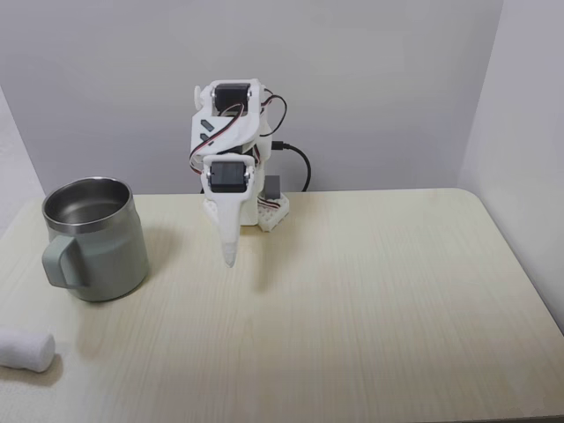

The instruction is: Grasp a dressing and put it in the cup.

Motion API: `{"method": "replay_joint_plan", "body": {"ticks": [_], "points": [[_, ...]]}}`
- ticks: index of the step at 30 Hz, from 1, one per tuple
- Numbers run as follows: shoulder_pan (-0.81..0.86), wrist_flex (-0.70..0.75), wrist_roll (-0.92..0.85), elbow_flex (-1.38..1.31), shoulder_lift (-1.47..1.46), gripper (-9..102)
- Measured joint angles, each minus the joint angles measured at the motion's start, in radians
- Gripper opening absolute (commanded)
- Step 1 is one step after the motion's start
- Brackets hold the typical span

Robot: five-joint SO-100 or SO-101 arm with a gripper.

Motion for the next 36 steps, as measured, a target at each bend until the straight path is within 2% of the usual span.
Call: {"method": "replay_joint_plan", "body": {"ticks": [26,32,36], "points": [[0.000,-0.021,-0.014,-0.008,0.000,0],[0.000,0.041,-0.008,0.233,0.006,0],[-0.014,0.077,0.006,0.480,0.140,0]]}}
